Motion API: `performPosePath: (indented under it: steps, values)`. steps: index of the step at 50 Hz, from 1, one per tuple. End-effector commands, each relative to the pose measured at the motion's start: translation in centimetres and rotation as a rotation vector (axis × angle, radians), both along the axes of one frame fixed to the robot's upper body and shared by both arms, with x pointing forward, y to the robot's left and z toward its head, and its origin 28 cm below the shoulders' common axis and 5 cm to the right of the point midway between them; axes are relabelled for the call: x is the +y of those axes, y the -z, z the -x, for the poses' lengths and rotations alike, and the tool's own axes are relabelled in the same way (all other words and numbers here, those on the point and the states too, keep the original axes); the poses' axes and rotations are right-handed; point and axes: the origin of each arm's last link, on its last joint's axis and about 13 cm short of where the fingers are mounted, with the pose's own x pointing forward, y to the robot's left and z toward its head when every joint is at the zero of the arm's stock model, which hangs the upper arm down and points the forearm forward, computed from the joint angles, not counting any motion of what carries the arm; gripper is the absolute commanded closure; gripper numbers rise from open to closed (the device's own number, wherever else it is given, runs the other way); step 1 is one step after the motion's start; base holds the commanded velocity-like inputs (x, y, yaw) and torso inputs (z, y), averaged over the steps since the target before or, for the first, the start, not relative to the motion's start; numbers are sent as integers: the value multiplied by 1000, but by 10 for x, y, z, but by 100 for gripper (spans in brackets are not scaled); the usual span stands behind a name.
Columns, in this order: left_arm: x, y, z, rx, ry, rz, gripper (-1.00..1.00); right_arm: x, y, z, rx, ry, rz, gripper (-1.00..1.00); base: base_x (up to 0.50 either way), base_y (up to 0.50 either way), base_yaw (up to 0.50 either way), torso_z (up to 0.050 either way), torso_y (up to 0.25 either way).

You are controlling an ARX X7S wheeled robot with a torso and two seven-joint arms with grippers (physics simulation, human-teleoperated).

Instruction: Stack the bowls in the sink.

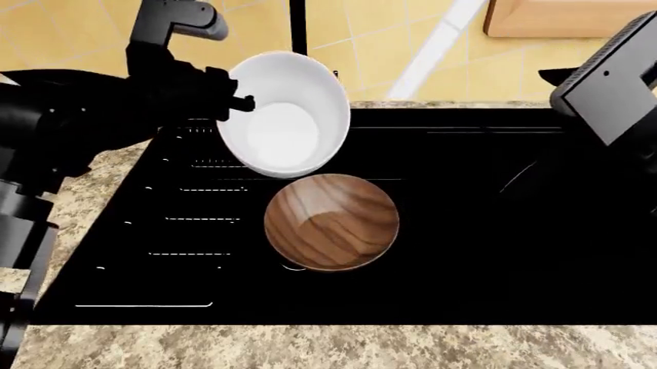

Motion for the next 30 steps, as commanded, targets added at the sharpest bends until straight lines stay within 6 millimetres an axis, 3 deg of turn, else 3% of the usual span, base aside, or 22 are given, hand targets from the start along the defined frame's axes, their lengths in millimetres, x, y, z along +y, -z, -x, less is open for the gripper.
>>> performPosePath:
  steps: [1,15,30]
  values:
    - [-22,2,-16,81,-36,66,100,-5,-1,9,-5,25,-10,-100,0,0,0,0,0]
    - [-39,21,-37,140,-64,74,100,-8,-2,16,-6,42,-17,-100,0,0,0,0,1]
    - [-57,33,-37,193,-36,61,100,-11,3,15,4,52,-21,-100,0,0,0,1,1]
